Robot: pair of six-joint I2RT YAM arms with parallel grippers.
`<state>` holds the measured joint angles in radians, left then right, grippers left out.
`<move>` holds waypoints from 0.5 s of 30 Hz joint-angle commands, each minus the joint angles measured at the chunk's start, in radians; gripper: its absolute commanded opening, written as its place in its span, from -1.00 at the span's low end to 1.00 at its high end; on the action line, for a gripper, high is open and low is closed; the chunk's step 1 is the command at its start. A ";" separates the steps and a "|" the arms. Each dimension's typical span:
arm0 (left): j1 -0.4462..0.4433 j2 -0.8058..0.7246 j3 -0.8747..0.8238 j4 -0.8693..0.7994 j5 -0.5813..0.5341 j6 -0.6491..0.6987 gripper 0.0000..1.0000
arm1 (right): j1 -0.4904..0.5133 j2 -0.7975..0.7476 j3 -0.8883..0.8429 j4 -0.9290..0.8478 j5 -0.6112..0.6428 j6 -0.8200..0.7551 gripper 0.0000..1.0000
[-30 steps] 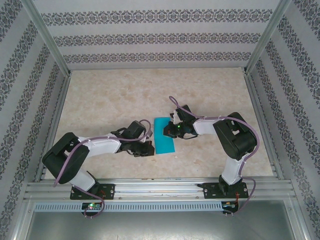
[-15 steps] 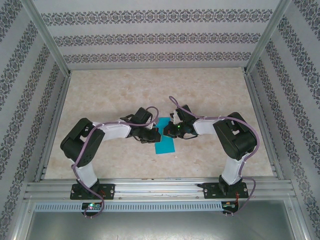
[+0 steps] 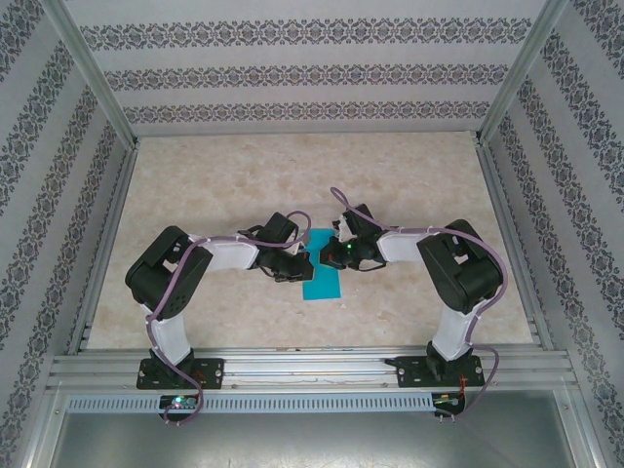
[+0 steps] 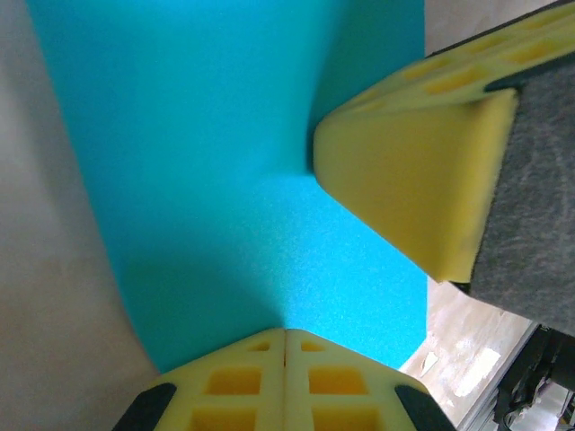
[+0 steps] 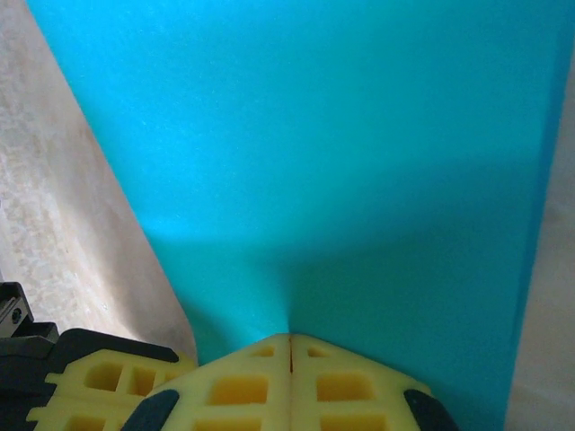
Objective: Fold a paper plane with a square sheet of paper (fold left side to right side)
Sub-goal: Hold the square sheet of paper at the center of the table.
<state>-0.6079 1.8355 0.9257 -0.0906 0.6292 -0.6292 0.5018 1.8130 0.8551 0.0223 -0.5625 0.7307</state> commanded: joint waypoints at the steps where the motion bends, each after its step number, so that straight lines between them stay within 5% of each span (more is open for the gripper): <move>1: -0.013 0.020 -0.042 -0.016 -0.037 -0.015 -0.95 | -0.009 -0.077 0.007 -0.062 0.035 0.010 -1.00; 9: -0.027 0.002 -0.053 0.000 -0.061 -0.047 -0.96 | -0.005 -0.285 -0.124 -0.096 0.013 0.040 -1.00; 15: -0.033 0.002 -0.046 0.001 -0.063 -0.052 -0.96 | 0.059 -0.298 -0.197 -0.084 0.042 0.072 -1.00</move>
<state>-0.6224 1.8282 0.9070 -0.0509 0.6167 -0.6662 0.5316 1.5024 0.6853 -0.0425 -0.5407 0.7765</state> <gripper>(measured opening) 0.058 0.057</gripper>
